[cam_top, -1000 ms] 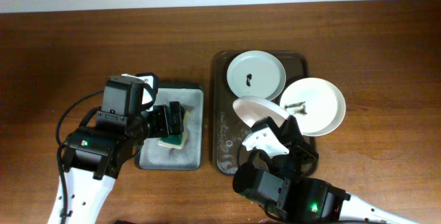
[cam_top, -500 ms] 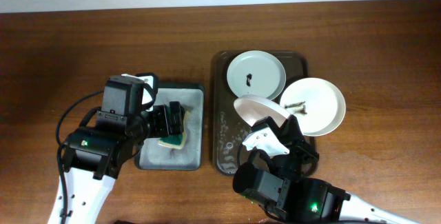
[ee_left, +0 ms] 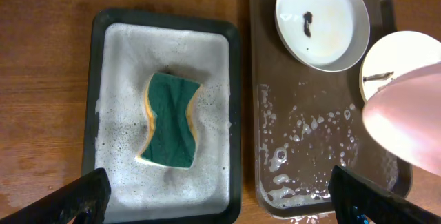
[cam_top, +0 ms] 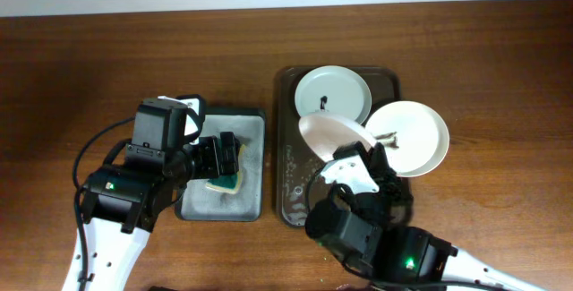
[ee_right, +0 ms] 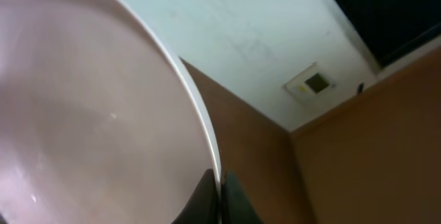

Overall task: Clean dirty plates on tray and stack at the side
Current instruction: 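Carry the pink plate right and set it on the table beside the tray, then grasp the stained white plate rim with the right gripper and lift it, then grasp the sponge in the soapy tray with the left gripper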

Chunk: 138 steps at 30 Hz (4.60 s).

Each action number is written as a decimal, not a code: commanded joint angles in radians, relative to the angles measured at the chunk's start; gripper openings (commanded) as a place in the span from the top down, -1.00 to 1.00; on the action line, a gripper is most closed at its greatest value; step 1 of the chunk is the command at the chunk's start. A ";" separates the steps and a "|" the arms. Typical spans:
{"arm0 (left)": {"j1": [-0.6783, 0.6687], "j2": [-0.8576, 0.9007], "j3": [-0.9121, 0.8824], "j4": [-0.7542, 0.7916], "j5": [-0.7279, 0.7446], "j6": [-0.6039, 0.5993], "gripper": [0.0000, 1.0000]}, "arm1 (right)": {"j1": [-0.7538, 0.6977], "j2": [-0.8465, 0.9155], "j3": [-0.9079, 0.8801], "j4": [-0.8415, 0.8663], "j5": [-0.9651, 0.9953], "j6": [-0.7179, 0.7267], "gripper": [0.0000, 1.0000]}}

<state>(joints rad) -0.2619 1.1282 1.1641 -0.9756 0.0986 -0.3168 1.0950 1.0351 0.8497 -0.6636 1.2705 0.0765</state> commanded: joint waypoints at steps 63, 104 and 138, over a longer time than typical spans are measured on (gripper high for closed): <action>0.003 -0.004 0.016 0.002 0.010 0.008 -0.99 | -1.395 0.531 0.065 0.271 -1.204 -0.002 0.01; 0.003 -0.004 0.016 0.002 0.010 0.008 -0.99 | -1.320 0.377 0.194 -0.220 -1.463 0.045 0.92; -0.010 0.296 -0.105 0.018 -0.105 -0.011 -0.10 | -0.939 0.167 0.140 -0.347 -1.477 0.069 0.09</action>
<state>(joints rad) -0.2623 1.2987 1.1213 -0.9897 0.0303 -0.3264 0.1516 1.2125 0.9787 -1.0100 -0.1875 0.1535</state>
